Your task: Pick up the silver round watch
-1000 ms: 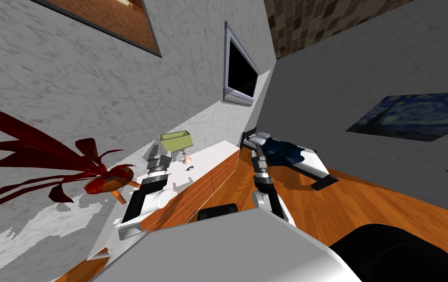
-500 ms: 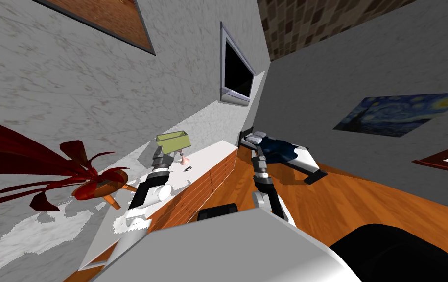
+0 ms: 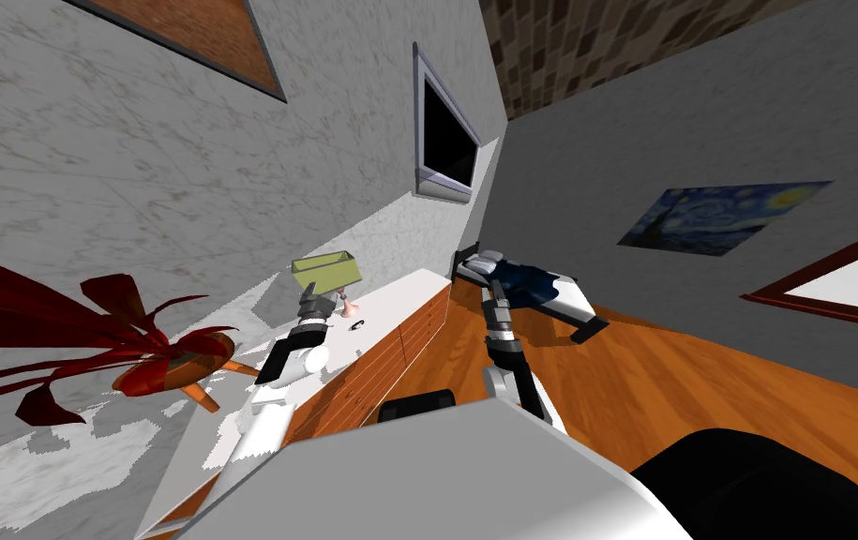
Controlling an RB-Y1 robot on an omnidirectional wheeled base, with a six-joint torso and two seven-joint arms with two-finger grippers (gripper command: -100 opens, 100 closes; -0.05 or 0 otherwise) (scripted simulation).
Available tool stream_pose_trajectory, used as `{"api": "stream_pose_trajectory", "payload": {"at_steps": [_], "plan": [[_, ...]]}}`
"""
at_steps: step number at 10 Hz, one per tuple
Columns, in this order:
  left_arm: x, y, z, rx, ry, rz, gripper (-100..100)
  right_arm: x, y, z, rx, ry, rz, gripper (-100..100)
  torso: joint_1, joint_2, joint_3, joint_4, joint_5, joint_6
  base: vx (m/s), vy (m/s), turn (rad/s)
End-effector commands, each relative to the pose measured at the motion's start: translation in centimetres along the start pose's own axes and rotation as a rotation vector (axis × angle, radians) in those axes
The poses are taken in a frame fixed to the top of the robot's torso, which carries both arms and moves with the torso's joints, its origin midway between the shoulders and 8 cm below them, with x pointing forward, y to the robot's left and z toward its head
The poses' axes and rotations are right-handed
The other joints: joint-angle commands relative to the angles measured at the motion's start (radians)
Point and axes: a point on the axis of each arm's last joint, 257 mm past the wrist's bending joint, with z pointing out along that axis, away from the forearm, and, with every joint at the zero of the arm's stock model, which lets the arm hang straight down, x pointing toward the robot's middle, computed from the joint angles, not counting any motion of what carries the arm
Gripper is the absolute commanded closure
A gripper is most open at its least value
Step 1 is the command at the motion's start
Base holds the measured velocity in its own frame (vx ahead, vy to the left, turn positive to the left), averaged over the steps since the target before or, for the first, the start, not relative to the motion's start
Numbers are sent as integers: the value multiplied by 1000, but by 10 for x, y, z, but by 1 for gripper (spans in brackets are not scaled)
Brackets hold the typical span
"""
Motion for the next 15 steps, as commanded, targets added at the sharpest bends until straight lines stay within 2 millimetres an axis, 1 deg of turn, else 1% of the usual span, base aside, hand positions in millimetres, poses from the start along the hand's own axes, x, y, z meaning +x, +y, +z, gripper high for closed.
{"api": "stream_pose_trajectory", "payload": {"at_steps": [1, 2, 3, 4, 5, 6, 7, 8, 9, 10, 11, 12, 13, 14, 15], "plan": [[-10, 15, 2, -37, -16, -20, -100, 0, 0, 0, 0, 0, 0, 0, 0, 0, 0, 0, 0, 0, -19, 25, -69], [-15, 20, 11, -59, -25, -65, -100, 0, 0, 0, 0, 0, 0, 0, 0, 0, 0, 0, 0, -1, -25, 29, -104], [-21, 31, 9, -80, -37, -63, -100, 0, 0, 0, 0, 0, 0, 0, 0, 0, 0, 0, 0, 0, -20, 29, -61], [-21, 33, 9, -83, -39, -63, -100, 0, 0, 0, 0, 0, 0, 0, 0, 0, 0, 0, 0, 0, -6, 13, -2], [-27, 42, 16, -113, -52, -109, -100, 0, 0, 0, 0, 0, 0, 0, -1, 0, 0, 0, 0, -1, -13, 21, -115], [-32, 50, 14, -129, -62, -109, -100, 0, 0, 0, 0, 0, 0, 0, 0, 0, 0, 0, 0, 0, -17, 28, -73], [-35, 56, 22, -151, -72, -157, -100, 0, 0, 0, 0, 0, 0, 0, 0, 0, 0, 0, 0, -1, -27, 35, -148], [-41, 66, 20, -170, -84, -156, -100, 0, 0, 0, 0, 0, 0, 0, 1, 0, 0, 0, 0, 0, -25, 38, -68], [-42, 69, 19, -176, -88, -156, -100, 0, 0, 0, 0, 0, 0, 0, 1, 0, 0, 0, 0, -1, -9, 17, 13], [-47, 77, 25, -202, -101, -206, -100, 0, 0, 0, 0, 0, 0, 0, 0, 0, 0, 0, 0, -1, -17, 24, -107], [-52, 86, 22, -221, -114, -205, -100, 0, 0, 0, 0, 0, 0, 0, 0, 0, 0, 0, 0, 0, -14, 30, -92], [-55, 94, 28, -246, -127, -256, -100, 0, 0, 0, 0, 0, 0, 0, 0, 0, 0, 0, 0, -1, -20, 37, -154], [-61, 104, 24, -265, -140, -256, -100, 0, 0, 0, 0, 0, 0, 0, 1, 0, 0, 0, 0, 0, -20, 39, -60], [-64, 113, 29, -292, -155, -307, -100, 0, 0, 0, 0, 0, 0, 0, 1, 0, 0, 0, 0, -1, -28, 42, -100], [-69, 121, 25, -307, -167, -307, -100, 0, 0, 0, 0, 0, 0, 0, 1, 0, 0, 0, 0, 0, -24, 38, -77]]}}
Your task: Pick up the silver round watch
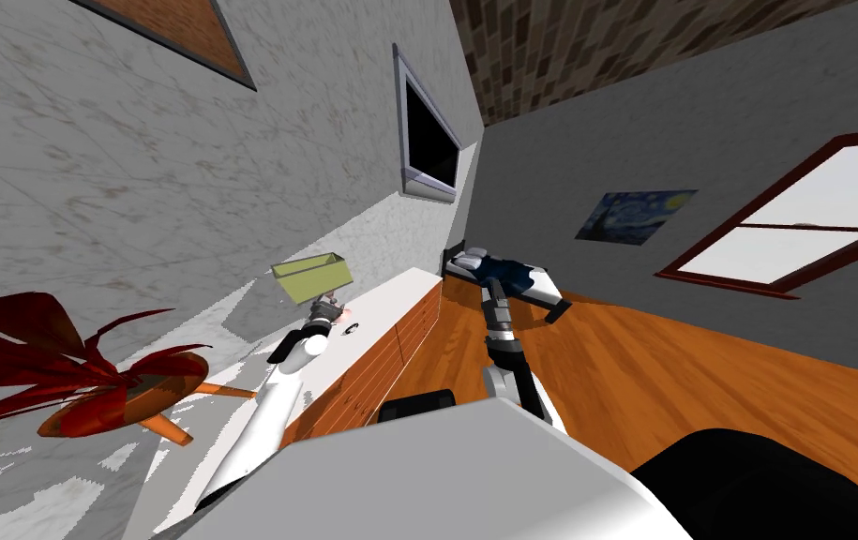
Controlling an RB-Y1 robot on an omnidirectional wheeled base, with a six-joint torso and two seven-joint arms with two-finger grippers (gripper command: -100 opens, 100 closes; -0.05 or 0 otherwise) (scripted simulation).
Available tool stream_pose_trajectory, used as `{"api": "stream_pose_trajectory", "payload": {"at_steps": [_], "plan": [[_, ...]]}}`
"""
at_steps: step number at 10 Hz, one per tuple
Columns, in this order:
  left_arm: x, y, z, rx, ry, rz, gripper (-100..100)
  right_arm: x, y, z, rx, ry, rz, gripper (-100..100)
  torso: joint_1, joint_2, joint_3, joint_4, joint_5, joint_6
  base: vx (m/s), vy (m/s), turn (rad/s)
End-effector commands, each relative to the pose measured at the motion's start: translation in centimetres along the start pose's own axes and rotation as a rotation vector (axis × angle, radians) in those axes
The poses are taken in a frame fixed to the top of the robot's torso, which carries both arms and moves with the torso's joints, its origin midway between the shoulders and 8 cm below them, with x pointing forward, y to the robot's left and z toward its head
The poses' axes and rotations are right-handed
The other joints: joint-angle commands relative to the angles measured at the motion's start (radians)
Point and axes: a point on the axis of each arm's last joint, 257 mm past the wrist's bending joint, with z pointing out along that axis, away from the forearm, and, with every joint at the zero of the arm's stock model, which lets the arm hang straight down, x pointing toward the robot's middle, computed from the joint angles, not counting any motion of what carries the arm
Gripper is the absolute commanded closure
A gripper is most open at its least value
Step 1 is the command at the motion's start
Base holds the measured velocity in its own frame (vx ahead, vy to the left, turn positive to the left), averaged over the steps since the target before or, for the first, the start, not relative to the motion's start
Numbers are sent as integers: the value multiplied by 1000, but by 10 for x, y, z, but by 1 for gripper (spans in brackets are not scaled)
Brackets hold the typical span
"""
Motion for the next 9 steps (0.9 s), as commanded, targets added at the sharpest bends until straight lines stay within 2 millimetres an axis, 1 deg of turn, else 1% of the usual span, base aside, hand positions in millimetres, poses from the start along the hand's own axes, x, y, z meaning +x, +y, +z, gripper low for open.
{"api": "stream_pose_trajectory", "payload": {"at_steps": [1, 2, 3, 4, 5, 6, 7, 8, 9], "plan": [[-7, 10, 8, -38, -19, -61, -100, 0, 0, 0, 0, 0, 0, 0, 0, 0, 0, 0, 0, 0, -22, 49, -147], [-14, 17, 7, -52, -35, -62, -100, 0, 0, 0, 0, 0, 0, 0, 1, 0, 0, 0, 0, 0, -22, 46, -64], [-15, 21, 13, -75, -40, -113, -100, 0, 0, 0, 0, 0, 0, 0, 0, 0, 0, 0, 0, 0, -37, 40, -110], [-25, 31, 12, -93, -60, -115, -100, 0, 0, 0, 0, 0, 0, 0, 0, 1, 0, 0, 0, 0, -35, 40, -70], [-27, 37, 16, -119, -70, -166, -100, 0, 0, 0, 0, 0, 0, 0, 0, 1, 0, 0, 0, 0, -31, 50, -118], [-34, 45, 15, -132, -84, -167, -100, 0, 0, 0, 0, 0, 0, 0, 1, 0, 0, 0, 0, 0, -18, 42, -80], [-36, 51, 19, -157, -94, -217, -100, 0, 0, 0, 0, 0, 0, 0, 0, 0, 0, 0, 0, 0, -29, 46, -112], [-42, 58, 17, -169, -109, -219, -100, 0, 0, 0, 0, 0, 0, 0, 0, 0, 0, 0, 0, 0, -23, 44, -69], [-43, 64, 20, -192, -116, -266, -100, 0, 0, 0, 0, 0, 0, 0, 0, 0, 0, 0, 0, 0, -24, 53, -110]]}}
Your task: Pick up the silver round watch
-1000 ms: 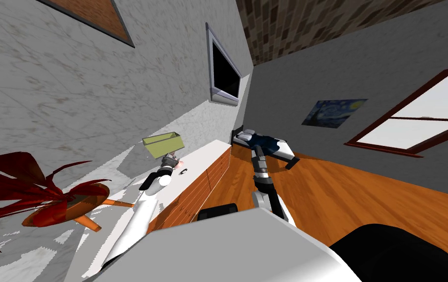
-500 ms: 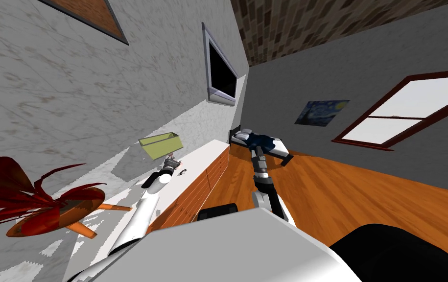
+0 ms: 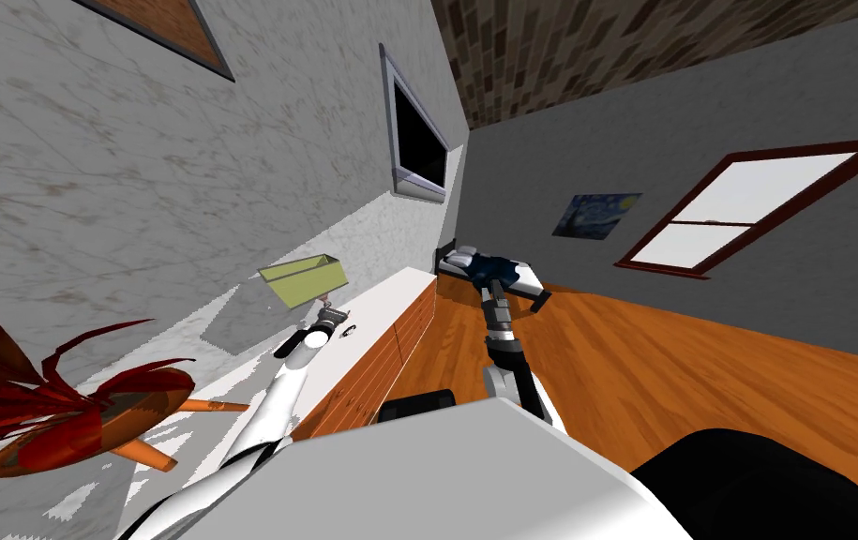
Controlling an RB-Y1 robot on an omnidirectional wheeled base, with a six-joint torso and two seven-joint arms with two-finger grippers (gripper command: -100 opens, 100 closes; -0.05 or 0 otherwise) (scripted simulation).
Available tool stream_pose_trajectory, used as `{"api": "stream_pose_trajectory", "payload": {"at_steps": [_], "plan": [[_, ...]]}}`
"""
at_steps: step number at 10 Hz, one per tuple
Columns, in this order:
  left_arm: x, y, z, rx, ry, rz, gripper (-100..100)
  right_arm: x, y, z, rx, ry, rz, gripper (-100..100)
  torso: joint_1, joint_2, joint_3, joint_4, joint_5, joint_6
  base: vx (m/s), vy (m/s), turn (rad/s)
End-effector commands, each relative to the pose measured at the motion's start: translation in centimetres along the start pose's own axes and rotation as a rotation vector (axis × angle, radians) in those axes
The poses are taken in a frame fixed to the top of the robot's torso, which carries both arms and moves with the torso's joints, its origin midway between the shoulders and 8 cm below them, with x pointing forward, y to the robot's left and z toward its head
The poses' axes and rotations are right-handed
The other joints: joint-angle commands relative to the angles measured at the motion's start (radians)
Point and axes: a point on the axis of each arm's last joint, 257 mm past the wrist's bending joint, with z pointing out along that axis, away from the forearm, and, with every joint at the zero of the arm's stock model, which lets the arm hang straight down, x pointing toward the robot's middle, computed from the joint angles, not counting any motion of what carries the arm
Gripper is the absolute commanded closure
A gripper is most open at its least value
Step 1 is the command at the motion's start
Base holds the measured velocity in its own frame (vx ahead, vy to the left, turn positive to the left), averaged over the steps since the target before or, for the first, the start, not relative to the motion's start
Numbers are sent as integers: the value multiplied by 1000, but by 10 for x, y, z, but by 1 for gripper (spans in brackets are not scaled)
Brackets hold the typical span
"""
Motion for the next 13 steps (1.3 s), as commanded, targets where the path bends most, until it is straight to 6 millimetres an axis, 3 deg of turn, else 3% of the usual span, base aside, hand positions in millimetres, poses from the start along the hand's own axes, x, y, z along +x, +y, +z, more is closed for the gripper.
{"api": "stream_pose_trajectory", "payload": {"at_steps": [1, 10, 13], "plan": [[-11, 10, 2, -27, -23, -28, -100, 0, 0, 0, 0, 0, 0, 0, 0, 0, 0, 0, 0, 0, -20, 46, -80], [-55, 60, 9, -173, -134, -243, -100, 0, 0, 0, 0, 0, 0, 0, 1, 0, 0, 0, 0, 0, -29, 53, -91], [-77, 87, 3, -239, -193, -336, -100, 0, 0, 0, 0, 0, 0, 0, 2, 1, 1, 0, 0, 0, -40, 75, -119]]}}
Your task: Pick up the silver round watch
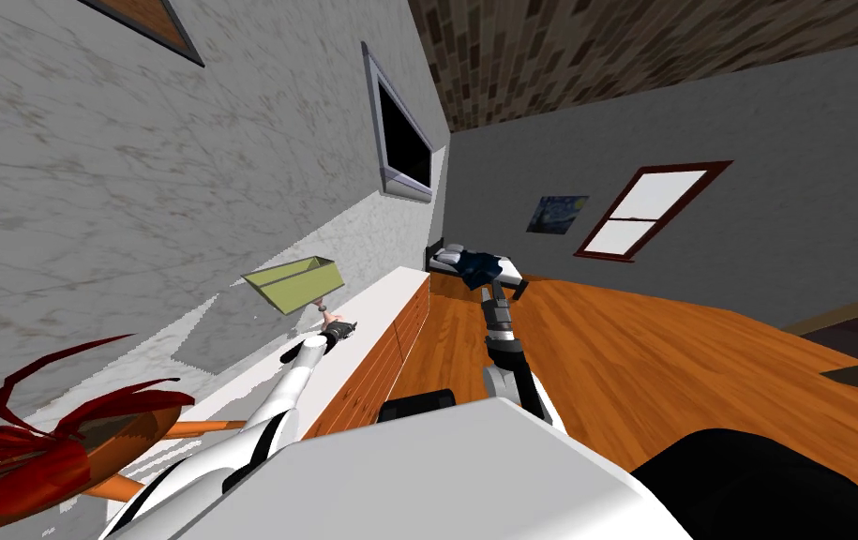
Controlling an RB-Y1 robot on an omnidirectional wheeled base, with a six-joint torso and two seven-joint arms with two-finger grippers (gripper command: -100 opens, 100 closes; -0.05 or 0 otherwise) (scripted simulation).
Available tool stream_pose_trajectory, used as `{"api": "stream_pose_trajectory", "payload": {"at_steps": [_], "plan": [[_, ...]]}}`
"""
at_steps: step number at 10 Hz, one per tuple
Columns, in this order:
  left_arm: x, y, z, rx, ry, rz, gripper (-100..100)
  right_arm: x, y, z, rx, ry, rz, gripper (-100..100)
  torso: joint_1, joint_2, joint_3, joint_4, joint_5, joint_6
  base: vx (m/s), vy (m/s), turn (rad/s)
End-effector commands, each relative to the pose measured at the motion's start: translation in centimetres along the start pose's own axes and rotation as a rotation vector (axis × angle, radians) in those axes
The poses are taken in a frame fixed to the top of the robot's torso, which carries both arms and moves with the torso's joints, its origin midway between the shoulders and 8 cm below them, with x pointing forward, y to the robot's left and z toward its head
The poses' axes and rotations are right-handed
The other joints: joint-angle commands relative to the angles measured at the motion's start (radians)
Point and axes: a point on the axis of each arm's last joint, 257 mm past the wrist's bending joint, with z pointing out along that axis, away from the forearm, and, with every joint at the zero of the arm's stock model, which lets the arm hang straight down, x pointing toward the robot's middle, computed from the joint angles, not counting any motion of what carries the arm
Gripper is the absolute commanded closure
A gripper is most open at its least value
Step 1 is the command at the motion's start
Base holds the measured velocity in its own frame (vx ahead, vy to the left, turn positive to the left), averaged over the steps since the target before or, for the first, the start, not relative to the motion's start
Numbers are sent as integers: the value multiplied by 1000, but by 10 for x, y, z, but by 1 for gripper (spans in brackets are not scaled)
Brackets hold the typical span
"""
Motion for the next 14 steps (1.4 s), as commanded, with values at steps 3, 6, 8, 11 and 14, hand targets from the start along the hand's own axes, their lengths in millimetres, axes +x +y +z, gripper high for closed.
{"api": "stream_pose_trajectory", "payload": {"at_steps": [3, 6, 8, 11, 14], "plan": [[-24, 20, -1, -51, -44, -60, -100, 0, 0, 0, 0, 0, 0, 0, 0, -1, -1, 0, 0, 0, -21, 71, -68], [-44, 35, -2, -80, -85, -97, -100, 0, 0, 0, 0, 0, 0, 0, -5, -2, -1, 0, -1, 0, -8, 28, -22], [-57, 48, -5, -104, -109, -115, -100, 0, 0, 0, 0, 0, 0, 0, -3, -1, -1, 0, -1, 0, -26, 34, -97], [-57, 43, -6, -86, -110, -116, -100, 0, 0, 0, 0, 0, 0, 0, -5, -3, -1, 0, -1, 0, -2, 5, -32], [-64, 38, -9, -64, -122, -128, -100, 0, 0, 0, 0, 0, 0, 0, -3, -3, -1, 0, -1, 0, -6, 29, -104]]}}
